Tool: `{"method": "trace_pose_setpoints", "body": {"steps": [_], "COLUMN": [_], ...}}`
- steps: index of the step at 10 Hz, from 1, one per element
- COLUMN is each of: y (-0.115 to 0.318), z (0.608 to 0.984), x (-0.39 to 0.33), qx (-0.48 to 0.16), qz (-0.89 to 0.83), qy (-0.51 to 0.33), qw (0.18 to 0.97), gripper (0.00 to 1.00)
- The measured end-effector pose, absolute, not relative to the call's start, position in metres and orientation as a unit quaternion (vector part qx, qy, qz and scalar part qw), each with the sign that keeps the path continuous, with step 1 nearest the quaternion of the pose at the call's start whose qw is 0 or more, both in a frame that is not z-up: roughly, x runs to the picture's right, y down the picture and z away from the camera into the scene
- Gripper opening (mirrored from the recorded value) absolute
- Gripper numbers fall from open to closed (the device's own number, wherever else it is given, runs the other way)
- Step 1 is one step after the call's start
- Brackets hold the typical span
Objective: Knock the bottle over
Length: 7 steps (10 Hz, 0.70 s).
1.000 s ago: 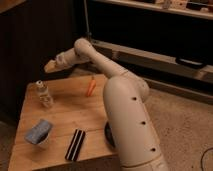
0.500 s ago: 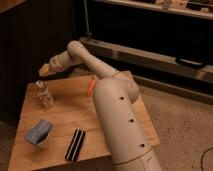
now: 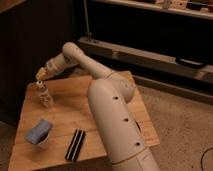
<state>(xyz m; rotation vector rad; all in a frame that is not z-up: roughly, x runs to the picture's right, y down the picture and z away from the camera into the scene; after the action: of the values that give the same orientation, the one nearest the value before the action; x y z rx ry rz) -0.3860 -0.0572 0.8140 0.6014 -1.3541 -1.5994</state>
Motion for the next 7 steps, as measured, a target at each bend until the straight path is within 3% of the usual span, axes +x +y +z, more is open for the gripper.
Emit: {"method": "trace_pose_setpoints", "body": {"steps": [4,7], "y": [-0.046,-0.04], "z": [0.808,0.779], "x": [-0.351,-0.291], "qx": [0.244,0.266], "qz": [-0.656,-0.658], "qy": [-0.561,-0.567], "qw": [0.442,0.418], "gripper": [0.0,0.0]}}
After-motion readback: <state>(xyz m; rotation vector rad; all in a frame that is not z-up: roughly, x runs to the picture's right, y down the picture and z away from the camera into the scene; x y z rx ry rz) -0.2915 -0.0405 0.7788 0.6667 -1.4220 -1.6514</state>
